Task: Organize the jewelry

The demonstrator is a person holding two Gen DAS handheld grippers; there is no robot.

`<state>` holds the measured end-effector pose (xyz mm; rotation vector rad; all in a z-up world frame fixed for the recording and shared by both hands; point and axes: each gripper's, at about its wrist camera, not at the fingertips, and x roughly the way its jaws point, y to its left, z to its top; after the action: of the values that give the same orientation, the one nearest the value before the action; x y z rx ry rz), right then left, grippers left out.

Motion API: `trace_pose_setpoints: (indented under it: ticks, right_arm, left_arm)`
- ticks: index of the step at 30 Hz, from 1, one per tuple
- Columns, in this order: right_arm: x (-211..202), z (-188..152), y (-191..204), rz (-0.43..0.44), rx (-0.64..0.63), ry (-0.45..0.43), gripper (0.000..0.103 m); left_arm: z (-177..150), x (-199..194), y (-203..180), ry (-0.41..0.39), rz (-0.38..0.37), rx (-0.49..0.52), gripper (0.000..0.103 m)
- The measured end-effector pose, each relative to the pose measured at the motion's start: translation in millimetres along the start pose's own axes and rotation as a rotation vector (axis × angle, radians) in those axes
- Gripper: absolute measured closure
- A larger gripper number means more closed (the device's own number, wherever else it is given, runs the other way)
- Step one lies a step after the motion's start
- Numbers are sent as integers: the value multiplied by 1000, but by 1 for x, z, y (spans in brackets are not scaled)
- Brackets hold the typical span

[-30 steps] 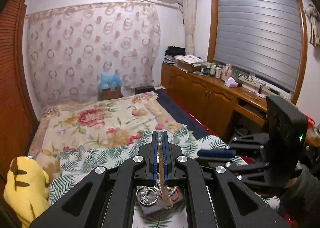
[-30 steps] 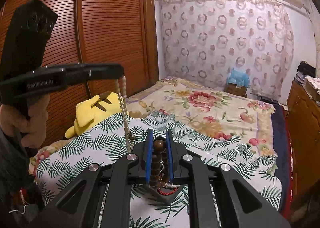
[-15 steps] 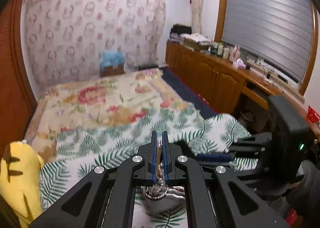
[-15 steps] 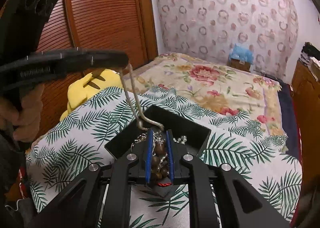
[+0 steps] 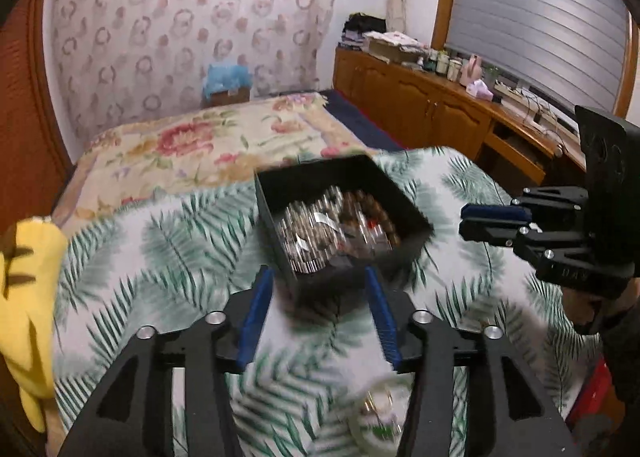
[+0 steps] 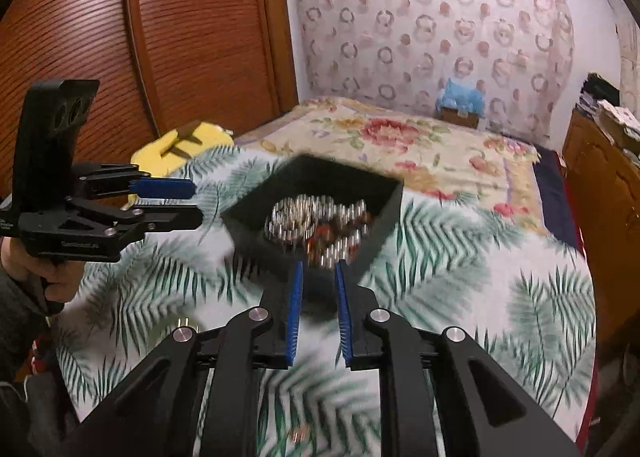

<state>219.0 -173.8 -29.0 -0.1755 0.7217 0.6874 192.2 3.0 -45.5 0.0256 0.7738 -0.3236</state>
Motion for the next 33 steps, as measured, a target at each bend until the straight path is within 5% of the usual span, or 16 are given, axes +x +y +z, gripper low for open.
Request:
trace_pose_setpoints:
  ticks: [7, 24, 28, 33]
  right_arm:
    - [-11, -48, 9, -49, 1, 57, 69]
    - [1, -85, 22, -61, -37, 177, 69]
    - [6, -86, 27, -84, -68, 193, 83]
    - [7, -85, 25, -81, -81, 197, 86]
  left_arm:
    - [-51, 0, -20, 65, -13, 0, 35]
    - [-83, 15, -61, 159, 10, 90, 22]
    - [-85, 19, -64, 179, 22, 105, 22]
    - [-87, 22, -68, 185, 39, 134, 22]
